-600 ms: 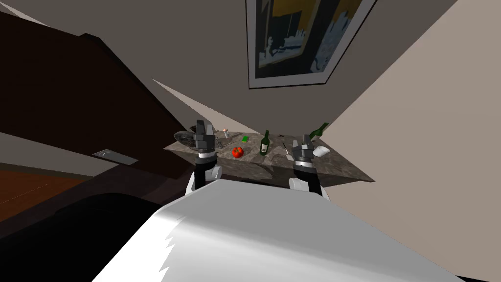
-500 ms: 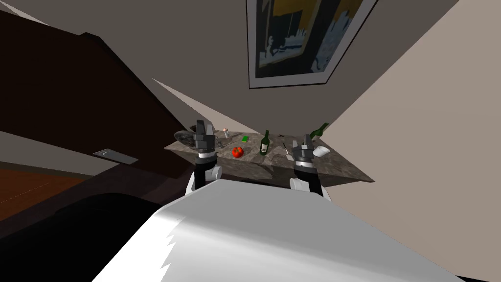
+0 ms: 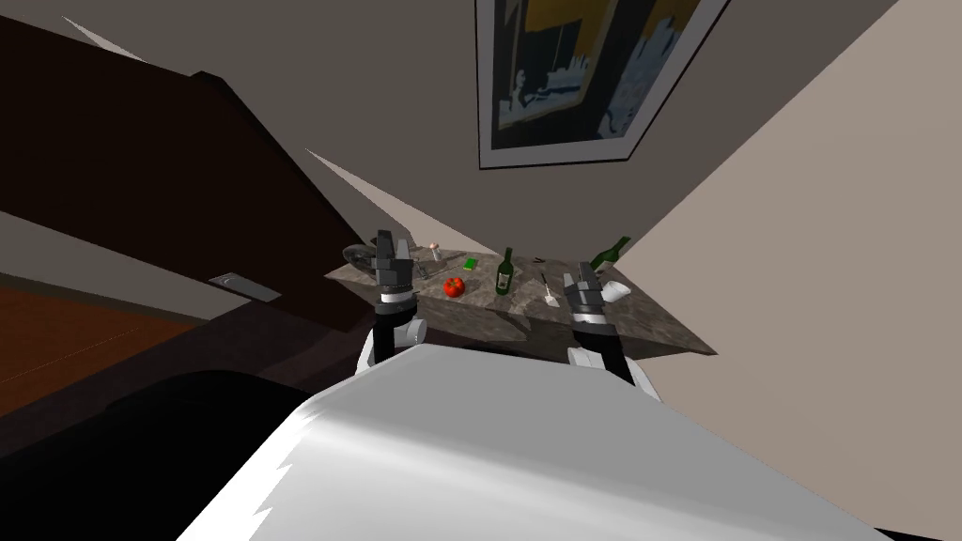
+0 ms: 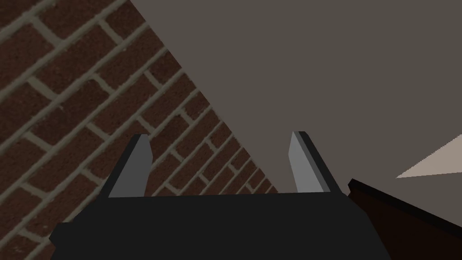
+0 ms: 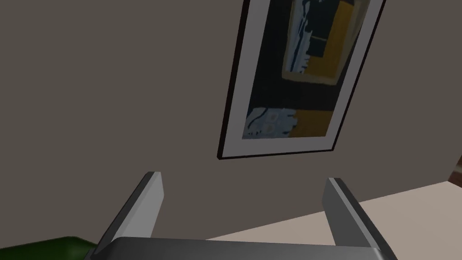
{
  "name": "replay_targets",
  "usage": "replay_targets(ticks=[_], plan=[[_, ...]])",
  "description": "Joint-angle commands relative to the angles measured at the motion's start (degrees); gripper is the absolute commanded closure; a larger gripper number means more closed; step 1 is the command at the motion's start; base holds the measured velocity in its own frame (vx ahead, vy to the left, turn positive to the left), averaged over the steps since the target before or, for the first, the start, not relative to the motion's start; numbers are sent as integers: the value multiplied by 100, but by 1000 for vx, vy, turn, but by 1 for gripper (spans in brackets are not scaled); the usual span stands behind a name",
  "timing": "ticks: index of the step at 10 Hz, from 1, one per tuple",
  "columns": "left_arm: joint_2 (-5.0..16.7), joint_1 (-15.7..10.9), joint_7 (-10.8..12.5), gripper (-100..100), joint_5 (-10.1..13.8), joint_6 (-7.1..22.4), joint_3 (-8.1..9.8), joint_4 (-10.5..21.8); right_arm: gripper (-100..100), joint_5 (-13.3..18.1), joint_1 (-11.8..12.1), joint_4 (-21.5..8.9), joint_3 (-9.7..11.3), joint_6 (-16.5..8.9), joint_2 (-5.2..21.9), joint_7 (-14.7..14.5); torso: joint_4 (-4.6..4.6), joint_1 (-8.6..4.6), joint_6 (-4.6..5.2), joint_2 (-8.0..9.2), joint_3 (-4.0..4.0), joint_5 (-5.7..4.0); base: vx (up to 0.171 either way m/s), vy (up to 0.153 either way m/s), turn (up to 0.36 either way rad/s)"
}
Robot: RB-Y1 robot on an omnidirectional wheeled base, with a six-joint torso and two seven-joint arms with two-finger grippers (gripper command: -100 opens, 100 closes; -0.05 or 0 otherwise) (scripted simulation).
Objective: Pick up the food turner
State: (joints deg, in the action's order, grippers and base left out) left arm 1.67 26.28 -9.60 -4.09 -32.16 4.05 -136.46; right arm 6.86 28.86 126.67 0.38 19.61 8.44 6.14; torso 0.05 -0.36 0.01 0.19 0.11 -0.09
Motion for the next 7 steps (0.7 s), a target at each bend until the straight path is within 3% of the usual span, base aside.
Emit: replay_targets(ticks=[1,7], plan=[[0,0,0,0,0,0,0,0,-100,29,21,-56,-84,-42,275,14,0,0,0,0,0,0,-65,-61,98],[0,0,0,0,0,0,0,0,-100,36,246,-341,-429,-186,1242,85,2,5,1,6,4,2,-69,-70,146]])
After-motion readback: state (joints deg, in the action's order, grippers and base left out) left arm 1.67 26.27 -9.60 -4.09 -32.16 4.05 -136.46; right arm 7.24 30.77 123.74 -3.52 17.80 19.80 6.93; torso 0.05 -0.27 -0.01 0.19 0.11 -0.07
